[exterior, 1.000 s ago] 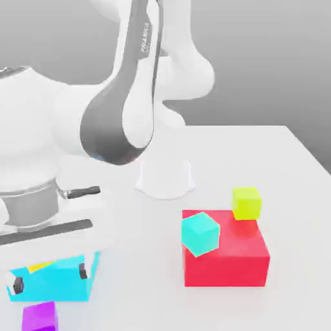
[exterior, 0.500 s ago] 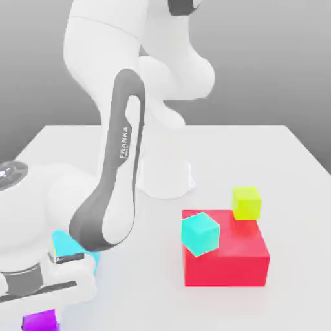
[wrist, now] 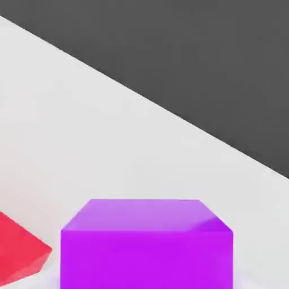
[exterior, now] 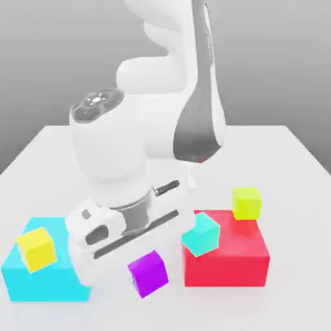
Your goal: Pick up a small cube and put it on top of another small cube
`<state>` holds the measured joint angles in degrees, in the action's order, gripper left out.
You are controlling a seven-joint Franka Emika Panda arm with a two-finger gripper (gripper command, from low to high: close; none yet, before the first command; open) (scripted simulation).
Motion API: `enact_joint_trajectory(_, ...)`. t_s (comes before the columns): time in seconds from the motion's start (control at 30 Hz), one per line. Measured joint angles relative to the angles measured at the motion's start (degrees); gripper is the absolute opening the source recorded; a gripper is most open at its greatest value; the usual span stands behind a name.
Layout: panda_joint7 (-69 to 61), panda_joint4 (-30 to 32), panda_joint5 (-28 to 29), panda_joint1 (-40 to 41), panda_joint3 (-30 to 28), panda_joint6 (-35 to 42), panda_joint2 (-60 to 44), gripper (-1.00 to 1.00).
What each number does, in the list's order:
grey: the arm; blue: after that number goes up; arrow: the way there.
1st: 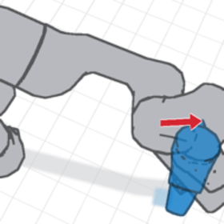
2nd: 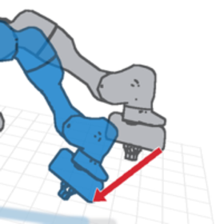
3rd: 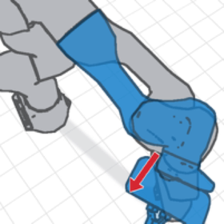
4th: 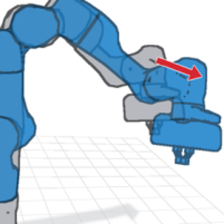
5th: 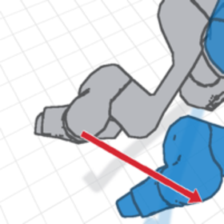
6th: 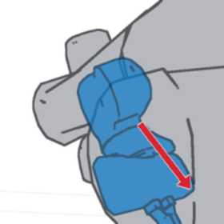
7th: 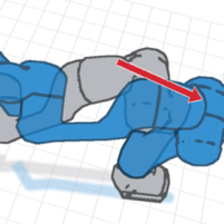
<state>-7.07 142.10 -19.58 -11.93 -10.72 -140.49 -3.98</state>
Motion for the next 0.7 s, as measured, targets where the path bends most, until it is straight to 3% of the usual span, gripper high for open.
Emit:
enact_joint_trajectory(0.23, 2.77, 9.06, 2.94, -6.95, 5.61, 3.79, 13.98, -1.00)
enact_joint_trajectory(0.6, 8.64, 23.58, 9.73, -14.19, 19.46, 8.73, 37.34, -1.00)
enact_joint_trajectory(0.7, 9.36, 26.35, 10.31, -14.89, 21.77, 5.18, 37.12, -1.00)
